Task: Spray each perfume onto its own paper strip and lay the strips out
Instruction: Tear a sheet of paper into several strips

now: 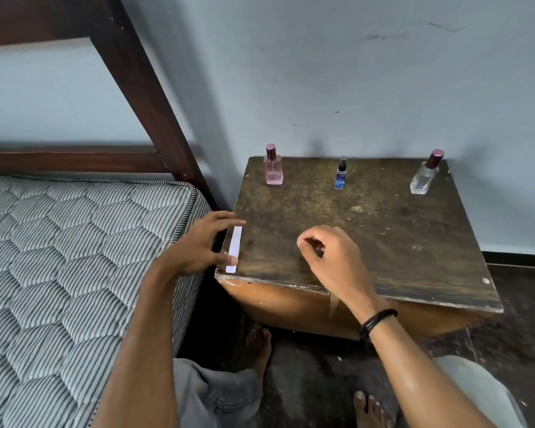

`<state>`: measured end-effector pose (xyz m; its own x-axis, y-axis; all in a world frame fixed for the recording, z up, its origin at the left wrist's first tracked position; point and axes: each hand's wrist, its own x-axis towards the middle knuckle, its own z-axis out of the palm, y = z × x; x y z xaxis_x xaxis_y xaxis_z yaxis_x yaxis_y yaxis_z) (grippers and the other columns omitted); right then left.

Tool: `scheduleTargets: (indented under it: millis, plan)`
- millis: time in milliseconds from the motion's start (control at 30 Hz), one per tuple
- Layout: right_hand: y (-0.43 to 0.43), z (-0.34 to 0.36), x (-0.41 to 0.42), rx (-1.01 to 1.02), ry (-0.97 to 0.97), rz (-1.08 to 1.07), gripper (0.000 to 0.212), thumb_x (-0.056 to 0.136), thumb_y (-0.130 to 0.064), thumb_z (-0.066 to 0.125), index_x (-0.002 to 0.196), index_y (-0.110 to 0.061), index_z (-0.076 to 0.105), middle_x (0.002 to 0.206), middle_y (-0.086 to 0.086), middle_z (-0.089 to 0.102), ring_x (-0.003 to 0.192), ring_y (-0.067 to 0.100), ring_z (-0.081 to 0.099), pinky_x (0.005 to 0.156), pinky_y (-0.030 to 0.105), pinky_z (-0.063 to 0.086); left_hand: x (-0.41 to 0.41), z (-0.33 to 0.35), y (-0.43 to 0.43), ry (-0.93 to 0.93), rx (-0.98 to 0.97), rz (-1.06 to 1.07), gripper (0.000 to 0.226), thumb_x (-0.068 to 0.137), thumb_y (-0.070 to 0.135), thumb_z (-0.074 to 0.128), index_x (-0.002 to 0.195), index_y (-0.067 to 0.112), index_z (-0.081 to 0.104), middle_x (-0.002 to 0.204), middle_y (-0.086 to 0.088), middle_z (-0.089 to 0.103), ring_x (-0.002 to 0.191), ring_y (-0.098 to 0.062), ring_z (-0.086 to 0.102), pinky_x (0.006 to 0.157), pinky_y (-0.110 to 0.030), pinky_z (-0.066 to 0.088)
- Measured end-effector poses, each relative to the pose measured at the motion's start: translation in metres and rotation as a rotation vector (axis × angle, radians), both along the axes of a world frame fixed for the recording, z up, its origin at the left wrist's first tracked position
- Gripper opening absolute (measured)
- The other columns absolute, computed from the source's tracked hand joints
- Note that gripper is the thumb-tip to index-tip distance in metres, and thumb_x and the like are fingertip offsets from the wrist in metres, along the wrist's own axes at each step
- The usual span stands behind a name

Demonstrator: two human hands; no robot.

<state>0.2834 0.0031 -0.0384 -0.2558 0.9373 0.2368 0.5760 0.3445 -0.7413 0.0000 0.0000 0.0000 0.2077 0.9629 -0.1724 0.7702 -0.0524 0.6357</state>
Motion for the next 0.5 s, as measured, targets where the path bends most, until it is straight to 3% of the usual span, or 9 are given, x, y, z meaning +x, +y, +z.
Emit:
scheduleTargets:
  millis: [133,333,500]
  plan:
    - [-0.001,-0.001,-0.009,-0.018,0.019,-0.001,0.009,0.097,-0.019,0.066,0.094,-0.024,0.073,0.094,-0.017,0.069,0.094,0.009,0.059,0.079,0.034,0.056,-0.006,-0.002,-0.005,0.075,-0.079,-0.031,0.084,0.074,0.026,0.089,0.145,0.039,0.048,0.155,0.014,0.027,0.141,-0.005,0.022,0.114,-0.03,0.02]
    - [-0.001,-0.003,-0.014,0.001,0.029,0.019,0.009,0.097,-0.021,0.066,0.095,-0.023,0.074,0.094,-0.016,0.07,0.093,0.01,0.06,0.079,0.032,0.055,-0.007,-0.01,-0.003,0.179,-0.143,-0.074,0.087,0.074,0.023,0.088,0.148,0.038,0.045,0.159,0.011,0.023,0.146,-0.015,0.023,0.117,-0.033,0.024]
    - [0.0,-0.006,-0.01,-0.025,0.043,0.012,0.009,0.098,-0.02,0.065,0.094,-0.023,0.073,0.095,-0.016,0.07,0.094,0.011,0.06,0.08,0.032,0.054,-0.002,-0.009,-0.001,0.154,-0.14,-0.056,0.084,0.074,0.02,0.088,0.147,0.031,0.048,0.155,0.009,0.026,0.137,-0.007,0.03,0.108,-0.023,0.026]
